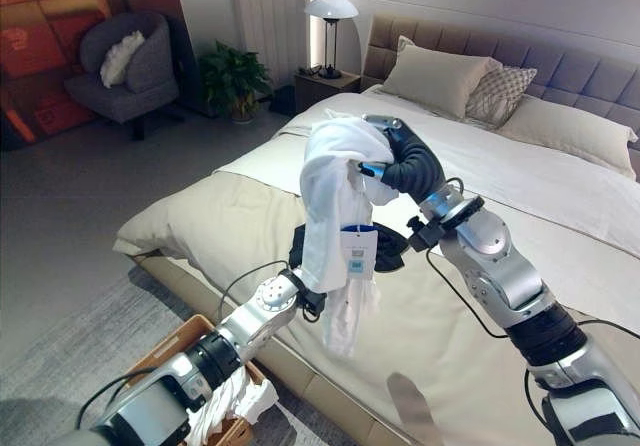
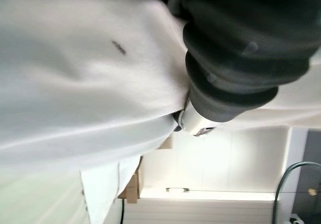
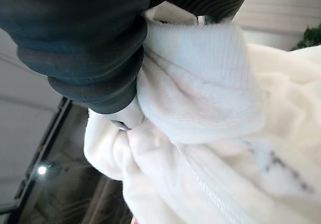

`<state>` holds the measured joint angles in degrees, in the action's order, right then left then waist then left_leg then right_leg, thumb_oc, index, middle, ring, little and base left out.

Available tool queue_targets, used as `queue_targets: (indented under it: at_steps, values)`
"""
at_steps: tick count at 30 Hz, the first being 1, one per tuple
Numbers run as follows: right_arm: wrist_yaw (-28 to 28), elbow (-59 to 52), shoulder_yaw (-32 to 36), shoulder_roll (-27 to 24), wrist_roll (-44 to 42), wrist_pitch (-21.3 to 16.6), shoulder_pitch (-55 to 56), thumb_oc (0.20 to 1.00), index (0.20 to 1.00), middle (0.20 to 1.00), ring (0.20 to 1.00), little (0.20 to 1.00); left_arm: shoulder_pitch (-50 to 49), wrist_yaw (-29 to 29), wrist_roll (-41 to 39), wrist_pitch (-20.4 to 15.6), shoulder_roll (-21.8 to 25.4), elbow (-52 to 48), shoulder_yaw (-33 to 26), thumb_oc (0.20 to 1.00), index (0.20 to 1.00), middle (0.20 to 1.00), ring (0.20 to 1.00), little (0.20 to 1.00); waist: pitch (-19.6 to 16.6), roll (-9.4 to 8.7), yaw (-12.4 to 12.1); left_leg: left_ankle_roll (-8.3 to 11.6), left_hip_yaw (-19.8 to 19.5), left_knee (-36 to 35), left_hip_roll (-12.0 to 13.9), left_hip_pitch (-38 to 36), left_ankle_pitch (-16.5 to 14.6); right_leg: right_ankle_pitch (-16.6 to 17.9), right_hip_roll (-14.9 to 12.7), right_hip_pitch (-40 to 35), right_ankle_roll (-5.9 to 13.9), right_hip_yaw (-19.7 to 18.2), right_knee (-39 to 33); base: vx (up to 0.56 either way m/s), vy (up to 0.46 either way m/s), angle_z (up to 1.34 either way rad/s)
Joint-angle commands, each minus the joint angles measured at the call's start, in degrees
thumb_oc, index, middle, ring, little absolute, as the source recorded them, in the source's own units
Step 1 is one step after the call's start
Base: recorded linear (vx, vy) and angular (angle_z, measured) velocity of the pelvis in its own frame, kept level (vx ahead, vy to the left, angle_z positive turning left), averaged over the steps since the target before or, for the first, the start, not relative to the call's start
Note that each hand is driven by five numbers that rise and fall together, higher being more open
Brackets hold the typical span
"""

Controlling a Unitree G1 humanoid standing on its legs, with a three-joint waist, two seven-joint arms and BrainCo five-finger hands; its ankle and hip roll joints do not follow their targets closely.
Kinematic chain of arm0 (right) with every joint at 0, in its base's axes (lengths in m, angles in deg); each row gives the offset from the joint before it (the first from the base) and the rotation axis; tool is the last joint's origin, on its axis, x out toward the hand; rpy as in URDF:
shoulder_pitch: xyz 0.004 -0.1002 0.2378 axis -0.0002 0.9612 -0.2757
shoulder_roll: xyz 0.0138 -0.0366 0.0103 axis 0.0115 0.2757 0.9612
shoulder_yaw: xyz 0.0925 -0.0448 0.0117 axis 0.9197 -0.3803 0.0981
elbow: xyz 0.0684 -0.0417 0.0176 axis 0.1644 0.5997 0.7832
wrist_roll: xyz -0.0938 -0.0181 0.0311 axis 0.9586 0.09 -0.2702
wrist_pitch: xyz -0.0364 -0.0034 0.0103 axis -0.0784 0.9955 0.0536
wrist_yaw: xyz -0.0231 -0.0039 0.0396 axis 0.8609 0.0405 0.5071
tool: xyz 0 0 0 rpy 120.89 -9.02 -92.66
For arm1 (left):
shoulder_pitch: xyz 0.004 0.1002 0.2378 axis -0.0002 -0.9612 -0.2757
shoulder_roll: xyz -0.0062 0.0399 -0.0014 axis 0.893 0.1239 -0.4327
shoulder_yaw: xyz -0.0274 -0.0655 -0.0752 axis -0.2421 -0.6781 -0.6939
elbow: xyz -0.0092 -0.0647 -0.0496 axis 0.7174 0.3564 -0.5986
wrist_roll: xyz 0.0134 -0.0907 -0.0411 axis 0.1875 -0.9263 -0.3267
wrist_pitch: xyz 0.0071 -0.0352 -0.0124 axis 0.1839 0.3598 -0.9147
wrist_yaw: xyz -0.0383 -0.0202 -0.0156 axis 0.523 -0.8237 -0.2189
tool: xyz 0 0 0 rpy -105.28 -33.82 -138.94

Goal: Pick up clothes into the bucket

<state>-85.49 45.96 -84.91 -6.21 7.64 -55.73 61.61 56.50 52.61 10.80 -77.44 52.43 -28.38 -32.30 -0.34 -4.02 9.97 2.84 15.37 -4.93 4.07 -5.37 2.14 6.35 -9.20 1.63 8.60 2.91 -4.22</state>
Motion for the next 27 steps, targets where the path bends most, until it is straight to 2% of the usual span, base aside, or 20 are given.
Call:
queue_targets:
  at_steps: [1,8,9,14,17,18,20,21,22,23,27]
  values:
    - [1.00,-0.31,6.72,1.81,-0.69,-4.54,0.65,0.200,0.200,0.200,0.200,0.200,2.02,1.24,1.06,-5.82,0.45,-3.53,-3.98,0.200,0.200,0.200,0.200,0.200,-1.57,-2.61,-1.72,1.11,-4.08,5.33,0.55,2.28,-2.01,3.55,-1.54,1.25,3.02,0.51,4.03,0.00,0.000,0.00]
    - [0.72,0.54,13.97,2.28,-1.70,-5.15,8.20,0.200,0.200,0.200,0.200,0.200,-3.68,3.05,1.11,-7.35,5.77,-7.71,-12.47,0.200,0.200,0.200,0.200,0.200,-1.44,-2.48,-2.26,1.18,-4.13,5.19,0.54,2.26,-1.98,3.37,-1.58,1.22,2.98,0.71,4.09,0.00,0.000,0.00]
    - [1.32,1.16,16.24,1.80,0.91,-5.11,10.79,0.200,0.200,0.200,0.200,0.200,-5.23,2.93,-0.41,-8.10,7.42,-10.45,-15.42,0.200,0.200,0.200,0.200,0.200,-1.41,-2.43,-2.30,1.21,-4.15,5.17,0.52,2.31,-1.98,3.38,-1.62,1.24,3.01,0.79,4.07,0.00,0.000,0.00]
    - [1.74,4.45,17.51,3.43,4.22,-4.58,13.77,0.200,0.200,0.200,0.200,0.200,-7.00,2.81,-1.89,-9.39,9.41,-14.38,-18.94,0.200,0.200,0.200,0.200,0.200,-1.38,-2.40,-2.58,1.19,-4.28,5.26,0.49,2.29,-2.06,3.36,-1.61,1.15,2.95,0.79,4.12,0.00,0.000,0.00]
    - [2.68,6.69,17.39,3.79,11.67,-3.77,15.35,0.200,0.200,0.200,0.200,0.200,-7.08,2.88,-1.60,-10.33,10.84,-16.34,-21.47,0.200,0.200,0.200,0.200,0.200,-1.29,-2.22,-2.73,1.16,-4.24,5.32,0.48,2.20,-2.13,3.25,-1.63,1.07,2.93,0.84,4.20,0.00,0.000,0.00]
    - [3.05,9.31,16.21,3.77,16.73,-3.18,15.44,0.200,0.200,0.200,0.200,0.200,-6.67,3.22,-1.76,-11.00,11.05,-16.89,-22.73,0.200,0.200,0.200,0.200,0.200,-1.30,-2.15,-2.95,1.10,-4.34,5.29,0.49,2.17,-2.15,3.24,-1.66,1.04,2.95,0.79,4.18,0.00,0.000,0.00]
    - [2.86,10.46,15.42,3.92,18.90,-2.77,15.46,0.200,0.200,0.200,0.200,0.200,-6.55,3.15,-1.88,-11.19,11.02,-17.57,-23.24,0.200,0.200,0.200,0.200,0.200,-1.26,-2.11,-3.01,1.09,-4.39,5.30,0.48,2.14,-2.17,3.23,-1.65,1.00,2.94,0.80,4.15,0.00,-0.001,0.02]
    - [2.77,11.33,14.66,4.34,19.94,-2.48,15.34,0.388,0.388,0.388,0.388,0.388,-6.48,3.32,-1.97,-11.37,10.83,-17.93,-23.62,0.200,0.200,0.200,0.200,0.200,-1.19,-2.05,-3.04,1.07,-4.45,5.35,0.49,2.17,-2.18,3.20,-1.66,1.00,2.93,0.86,4.16,0.00,-0.001,0.05]
    - [2.78,12.56,13.85,4.85,21.33,-2.30,15.29,0.655,0.655,0.655,0.655,0.655,-6.46,3.31,-2.44,-11.55,10.44,-18.40,-23.93,0.200,0.200,0.200,0.200,0.200,-1.13,-2.01,-3.17,1.05,-4.50,5.33,0.45,2.15,-2.18,3.19,-1.68,0.95,2.91,0.88,4.13,0.00,0.000,0.06]
    - [3.17,13.86,12.47,6.16,24.45,-1.98,15.12,1.000,1.000,1.000,1.000,1.000,-6.55,3.11,-3.57,-11.76,9.83,-19.27,-24.40,0.200,0.200,0.200,0.200,0.200,-1.07,-1.88,-3.39,0.98,-4.66,5.29,0.42,2.20,-2.14,3.14,-1.74,0.91,2.93,0.99,4.06,0.00,0.000,0.04]
    - [3.53,16.30,9.91,8.56,28.08,-1.36,14.60,1.000,1.000,1.000,1.000,1.000,-6.85,3.06,-4.00,-11.75,9.59,-20.29,-24.81,0.200,0.200,0.200,0.200,0.200,-0.95,-1.78,-3.59,0.90,-4.93,5.30,0.31,2.26,-2.14,3.12,-1.83,0.79,2.89,1.13,4.01,0.00,0.001,0.02]
